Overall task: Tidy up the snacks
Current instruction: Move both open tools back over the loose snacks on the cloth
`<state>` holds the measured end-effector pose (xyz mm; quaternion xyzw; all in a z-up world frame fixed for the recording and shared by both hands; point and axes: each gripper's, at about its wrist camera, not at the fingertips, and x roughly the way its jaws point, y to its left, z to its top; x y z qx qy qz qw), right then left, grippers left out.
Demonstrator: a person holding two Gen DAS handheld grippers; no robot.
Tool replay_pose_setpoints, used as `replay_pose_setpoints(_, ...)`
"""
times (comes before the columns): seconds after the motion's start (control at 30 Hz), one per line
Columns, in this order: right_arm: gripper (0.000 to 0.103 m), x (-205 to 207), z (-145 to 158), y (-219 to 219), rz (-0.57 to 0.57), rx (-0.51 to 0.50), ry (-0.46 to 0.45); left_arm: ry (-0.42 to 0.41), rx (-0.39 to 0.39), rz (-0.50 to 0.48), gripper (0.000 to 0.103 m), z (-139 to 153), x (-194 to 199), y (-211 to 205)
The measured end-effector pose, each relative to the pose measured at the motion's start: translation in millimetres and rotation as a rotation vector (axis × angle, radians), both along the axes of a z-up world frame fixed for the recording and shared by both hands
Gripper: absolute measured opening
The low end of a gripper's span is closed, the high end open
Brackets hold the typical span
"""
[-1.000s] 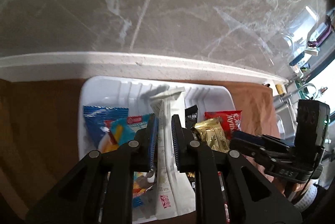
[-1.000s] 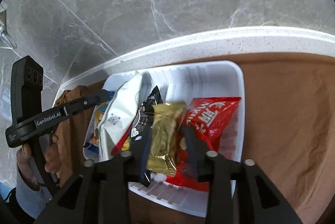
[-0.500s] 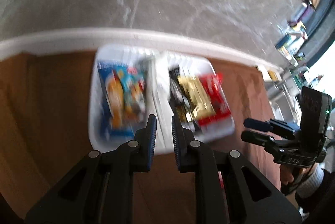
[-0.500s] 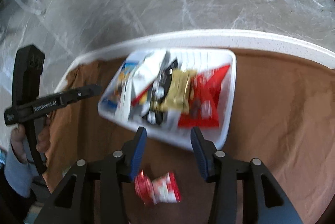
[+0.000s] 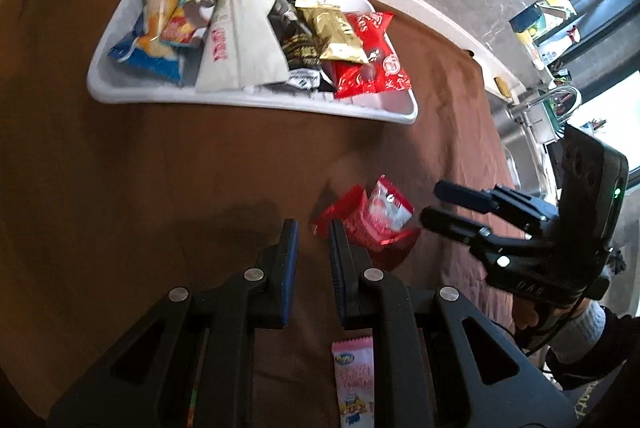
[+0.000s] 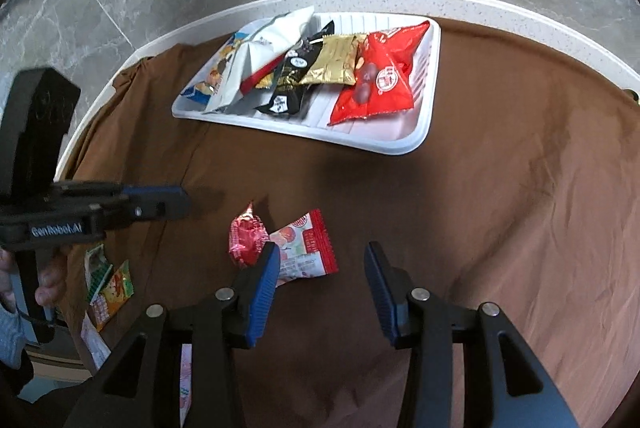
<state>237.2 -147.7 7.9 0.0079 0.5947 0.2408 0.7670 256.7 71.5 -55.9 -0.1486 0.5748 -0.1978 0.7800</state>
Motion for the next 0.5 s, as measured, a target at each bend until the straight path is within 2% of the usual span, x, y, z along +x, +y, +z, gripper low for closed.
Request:
replay_pose_setpoints(0.23, 0.048, -10.0, 7.0, 9.0, 0.041, 0.016, -0.011, 0.019, 0.037, 0.039, 0.014, -1.0, -22.8, 26.5)
replay_pose_setpoints(0.5, 0.048, -24.1, 9.0, 46.5, 0.200, -0.019, -0.060, 0.017, 0.066, 0.055, 0.014, 4.5, -61.8, 53.0)
